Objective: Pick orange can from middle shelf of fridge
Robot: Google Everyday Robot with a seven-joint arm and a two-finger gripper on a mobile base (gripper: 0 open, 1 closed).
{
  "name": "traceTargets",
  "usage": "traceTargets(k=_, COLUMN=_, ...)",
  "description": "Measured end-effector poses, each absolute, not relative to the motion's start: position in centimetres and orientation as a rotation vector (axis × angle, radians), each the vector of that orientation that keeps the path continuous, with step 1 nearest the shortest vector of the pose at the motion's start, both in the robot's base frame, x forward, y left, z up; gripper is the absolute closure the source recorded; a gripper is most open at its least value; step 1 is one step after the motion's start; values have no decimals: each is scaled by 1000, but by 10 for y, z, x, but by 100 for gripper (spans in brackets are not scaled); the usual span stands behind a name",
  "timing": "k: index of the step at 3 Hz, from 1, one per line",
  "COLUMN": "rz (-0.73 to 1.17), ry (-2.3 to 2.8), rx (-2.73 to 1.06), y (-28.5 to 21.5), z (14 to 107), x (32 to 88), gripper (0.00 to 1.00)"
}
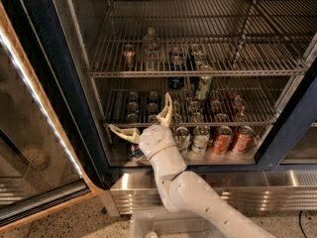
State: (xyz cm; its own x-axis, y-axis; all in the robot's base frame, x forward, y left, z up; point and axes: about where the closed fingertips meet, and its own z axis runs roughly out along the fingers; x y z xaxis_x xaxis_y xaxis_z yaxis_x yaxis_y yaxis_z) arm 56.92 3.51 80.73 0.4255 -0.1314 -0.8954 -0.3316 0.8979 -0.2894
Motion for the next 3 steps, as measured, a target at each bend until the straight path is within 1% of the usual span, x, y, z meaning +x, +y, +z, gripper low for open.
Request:
traceTargets(k=2, rz=209, ry=1184, rx=-413, y=39, z=800, x=582, gripper=0)
traceTargets(k=3, rz=305, ry=1283, rx=-387, y=36, z=781, x=586, gripper=0)
